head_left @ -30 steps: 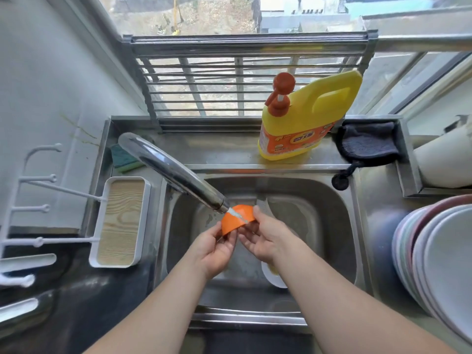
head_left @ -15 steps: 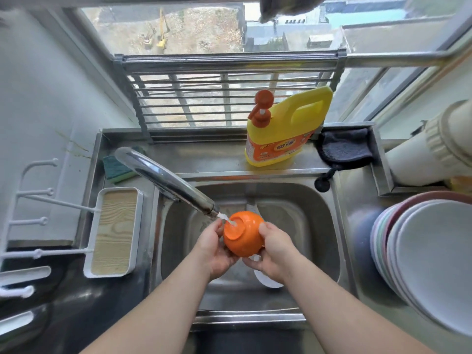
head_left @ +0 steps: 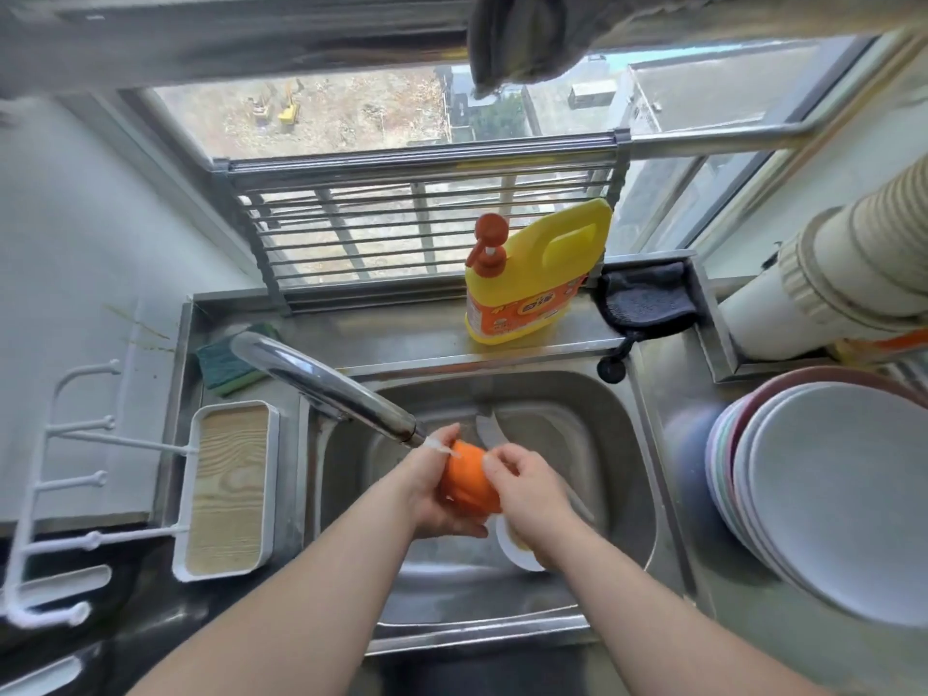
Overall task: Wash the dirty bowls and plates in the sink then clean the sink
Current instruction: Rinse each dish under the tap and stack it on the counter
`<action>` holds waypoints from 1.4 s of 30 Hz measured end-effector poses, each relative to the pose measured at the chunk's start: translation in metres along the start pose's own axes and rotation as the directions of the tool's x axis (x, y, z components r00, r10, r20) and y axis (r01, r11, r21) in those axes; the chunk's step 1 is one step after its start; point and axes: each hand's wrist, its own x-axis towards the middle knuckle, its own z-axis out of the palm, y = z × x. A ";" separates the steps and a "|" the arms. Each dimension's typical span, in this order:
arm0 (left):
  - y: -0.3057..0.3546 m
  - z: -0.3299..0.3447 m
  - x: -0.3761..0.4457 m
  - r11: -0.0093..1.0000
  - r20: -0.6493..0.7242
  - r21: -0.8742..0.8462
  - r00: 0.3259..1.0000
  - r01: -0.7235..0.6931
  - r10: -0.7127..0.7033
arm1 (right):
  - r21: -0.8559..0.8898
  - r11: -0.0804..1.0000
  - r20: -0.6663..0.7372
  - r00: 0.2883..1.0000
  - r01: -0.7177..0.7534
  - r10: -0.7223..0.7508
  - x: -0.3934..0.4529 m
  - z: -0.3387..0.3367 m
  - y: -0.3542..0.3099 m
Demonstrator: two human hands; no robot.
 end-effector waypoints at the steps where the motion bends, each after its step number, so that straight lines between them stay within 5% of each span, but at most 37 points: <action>1: 0.003 -0.003 -0.005 1.000 0.012 0.000 1.000 -0.006 0.006 | -0.161 0.983 0.021 0.996 0.088 -0.086 0.001 0.003 0.003; 3: 0.003 -0.008 -0.013 0.993 0.004 0.009 0.993 -0.117 0.117 | -0.309 0.931 0.074 0.980 0.196 -0.182 0.003 0.010 0.005; 5: 0.000 -0.016 -0.011 0.969 -0.074 -0.005 0.966 -0.247 0.246 | -0.266 0.936 -0.019 0.970 0.230 -0.243 0.001 0.015 0.001; 8: -0.008 -0.023 -0.010 0.918 -0.060 0.011 0.916 -0.397 0.397 | -0.182 0.977 -0.196 0.970 0.107 -0.143 0.006 0.020 -0.009; 14: -0.017 -0.035 -0.014 0.851 -0.096 0.010 0.846 -0.526 0.524 | -0.130 0.988 0.051 0.995 -0.082 0.089 0.005 0.022 -0.030; 21: -0.037 -0.016 -0.028 0.859 -0.005 0.088 0.862 -0.504 0.506 | -0.526 0.845 -0.095 0.994 -0.098 0.056 0.004 0.005 -0.034; 24: -0.039 -0.009 -0.022 0.877 -0.054 0.088 0.877 -0.473 0.478 | -0.391 0.909 -0.064 0.990 -0.142 0.127 0.000 -0.002 -0.034; 30: -0.034 0.002 -0.021 0.866 -0.146 -0.052 0.861 -0.498 0.487 | 0.195 0.953 0.031 0.972 -0.233 0.231 -0.013 0.002 -0.027; 36: -0.022 0.016 -0.040 0.854 0.040 -0.166 0.861 -0.494 0.506 | 0.320 0.947 -0.196 0.978 -0.005 0.072 -0.028 0.003 -0.018; 42: -0.020 0.010 -0.049 0.882 0.115 -0.261 0.895 -0.391 0.431 | 0.389 0.921 -0.232 0.969 0.012 0.086 -0.034 -0.003 -0.024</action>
